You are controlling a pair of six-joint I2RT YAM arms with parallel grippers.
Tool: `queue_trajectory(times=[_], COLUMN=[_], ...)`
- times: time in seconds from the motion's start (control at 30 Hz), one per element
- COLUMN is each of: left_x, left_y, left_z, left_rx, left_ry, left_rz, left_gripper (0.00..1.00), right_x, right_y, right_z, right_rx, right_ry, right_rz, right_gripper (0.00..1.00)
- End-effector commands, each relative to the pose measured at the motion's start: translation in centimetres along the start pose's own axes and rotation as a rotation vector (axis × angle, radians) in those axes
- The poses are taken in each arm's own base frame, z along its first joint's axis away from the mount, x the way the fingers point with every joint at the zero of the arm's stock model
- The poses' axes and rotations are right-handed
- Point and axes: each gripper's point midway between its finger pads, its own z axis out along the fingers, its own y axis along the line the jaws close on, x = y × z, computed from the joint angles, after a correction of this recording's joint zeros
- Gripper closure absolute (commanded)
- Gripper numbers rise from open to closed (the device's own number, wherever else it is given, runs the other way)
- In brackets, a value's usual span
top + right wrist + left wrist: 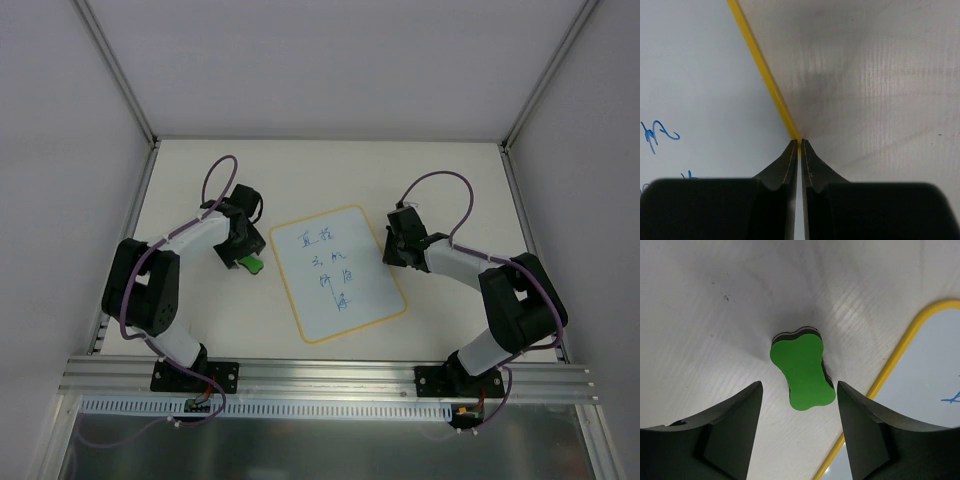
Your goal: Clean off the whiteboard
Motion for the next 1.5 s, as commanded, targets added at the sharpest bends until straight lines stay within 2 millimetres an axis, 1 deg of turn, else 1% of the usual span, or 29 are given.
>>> queue_trajectory(times=[0.0,0.13,0.17,0.27,0.37,0.6,0.63,0.77,0.83,0.87,0.93,0.97,1.0,1.07,1.1,1.17,1.2,1.23,1.27,1.3,1.37,1.4,1.47], left_x=[0.1,0.4,0.4,0.6,0.8,1.1,1.2,1.3,1.1,1.0,0.7,0.4,0.1,-0.2,-0.8,-0.2,-0.3,-0.1,0.3,0.1,0.7,0.7,0.9], left_y=[0.6,0.5,0.5,0.5,0.5,0.5,0.6,0.7,0.5,0.3,-0.6,-1.0,-2.6,-4.1,-5.3,-7.2,-8.4,-9.3,-10.1,-11.2,-12.6,-13.5,-14.1], left_z=[0.5,1.0,1.0,1.4,1.6,2.0,2.0,1.9,1.5,1.3,0.6,0.2,-0.5,-1.2,-1.7,-2.3,-2.4,-2.6,-2.6,-2.4,-2.2,-1.6,-1.0], left_rx=[-0.046,-0.055,-0.055,-0.063,-0.066,-0.071,-0.073,-0.071,-0.061,-0.053,-0.019,-0.004,0.031,0.061,0.083,0.136,0.160,0.183,0.203,0.218,0.239,0.246,0.248], left_ry=[-0.015,-0.002,0.000,0.007,0.017,0.025,0.027,0.026,0.012,0.007,-0.005,-0.014,-0.034,-0.060,-0.077,-0.067,-0.062,-0.056,-0.040,-0.040,-0.031,-0.023,-0.009], left_rz=[-0.052,-0.056,-0.058,-0.050,-0.060,-0.061,-0.062,-0.044,-0.028,-0.012,0.050,0.119,0.176,0.281,0.356,0.436,0.450,0.470,0.497,0.535,0.582,0.603,0.617], left_gripper=[0.39,0.43,0.45,0.48,0.49,0.55,0.59,0.67,0.69,0.73,0.75,0.76,0.77,0.78,0.79,0.80,0.80,0.83,0.84,0.85,0.85,0.85,0.86], right_x=[3.0,3.0,3.0,3.0,3.1,3.0,3.1,3.1,3.1,3.2,3.2,3.2,3.4,3.3,3.4,3.4,3.4,3.4,3.4,3.4,3.5,3.6,3.7], right_y=[-2.2,-2.2,-2.2,-2.2,-2.2,-2.2,-2.2,-2.2,-2.3,-2.3,-2.3,-2.4,-2.4,-2.5,-2.4,-2.4,-2.4,-2.4,-2.3,-2.4,-2.4,-2.4,-2.4], right_z=[-0.3,-0.2,-0.2,-0.2,-0.1,-0.2,-0.2,-0.3,-0.3,-0.3,-0.4,-0.4,-0.4,-0.5,-0.5,-0.4,-0.5,-0.5,-0.5,-0.4,-0.5,-0.5,-0.6], right_rx=[0.074,0.071,0.071,0.070,0.072,0.071,0.072,0.071,0.071,0.071,0.070,0.071,0.071,0.071,0.069,0.068,0.068,0.069,0.066,0.069,0.067,0.068,0.067], right_ry=[0.098,0.101,0.102,0.098,0.106,0.101,0.101,0.100,0.101,0.102,0.100,0.100,0.103,0.102,0.103,0.103,0.105,0.105,0.102,0.104,0.109,0.110,0.114], right_rz=[-0.007,-0.007,-0.008,-0.008,-0.007,-0.007,-0.008,-0.005,-0.007,-0.008,-0.008,-0.008,-0.010,-0.011,-0.012,-0.013,-0.014,-0.013,-0.013,-0.013,-0.014,-0.013,-0.010], right_gripper=[0.92,0.92,0.92,0.92,0.92,0.92,0.92,0.92,0.92,0.92,0.92,0.92,0.92,0.92,0.92,0.92,0.93,0.92,0.93,0.93,0.93,0.93,0.93])
